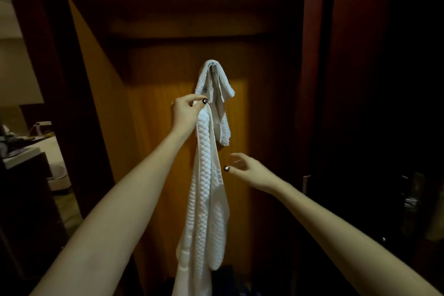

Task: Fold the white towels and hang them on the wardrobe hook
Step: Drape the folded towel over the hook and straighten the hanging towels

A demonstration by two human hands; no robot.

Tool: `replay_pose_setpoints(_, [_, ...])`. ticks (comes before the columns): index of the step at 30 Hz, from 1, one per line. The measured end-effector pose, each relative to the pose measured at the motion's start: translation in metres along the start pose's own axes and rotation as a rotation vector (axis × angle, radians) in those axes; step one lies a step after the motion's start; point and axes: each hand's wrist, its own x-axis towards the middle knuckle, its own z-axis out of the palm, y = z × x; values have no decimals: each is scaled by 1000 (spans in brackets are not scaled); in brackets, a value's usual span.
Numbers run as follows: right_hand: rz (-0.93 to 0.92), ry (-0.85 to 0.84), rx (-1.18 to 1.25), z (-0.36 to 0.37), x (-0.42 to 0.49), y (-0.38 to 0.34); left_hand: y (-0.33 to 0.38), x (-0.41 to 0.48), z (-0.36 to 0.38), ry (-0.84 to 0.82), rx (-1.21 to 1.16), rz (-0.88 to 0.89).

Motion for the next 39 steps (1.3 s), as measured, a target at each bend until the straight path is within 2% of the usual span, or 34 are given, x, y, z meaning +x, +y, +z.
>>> replay_pose_setpoints(3, [-27, -122, -43, 28, 6, -14, 2, 6, -6, 23, -10, -32])
replay_pose_setpoints(7, [-4, -171, -56, 41, 6, -12, 2, 12, -24, 99, -41, -69])
replay_pose_setpoints(13, [46, -213, -332, 17, -8, 26, -10, 2, -40, 162, -144, -128])
replay_pose_setpoints(15, [80, -139, -308, 4, -14, 38, -14, -1, -41, 151, -148, -135])
replay_pose_setpoints(19, [66, 284, -87, -28, -8, 35, -14, -3, -39, 117, -194, -169])
replay_pose_setpoints(21, [7, 382, 59, -47, -1, 16, -11, -4, -35, 84, -181, -167])
replay_pose_setpoints(26, [-139, 455, 179, -70, 11, -37, 5, -17, -14, -45, -62, -77])
replay_pose_setpoints(30, [-178, 451, 254, -82, 16, -61, 11, -35, 5, -141, -53, -113])
replay_pose_setpoints(35, [-135, 454, 553, -92, 15, -72, 20, -53, 22, -212, -128, -116])
replay_pose_setpoints(39, [-93, 538, 524, -88, 19, -73, 25, -64, 34, -328, -207, -12])
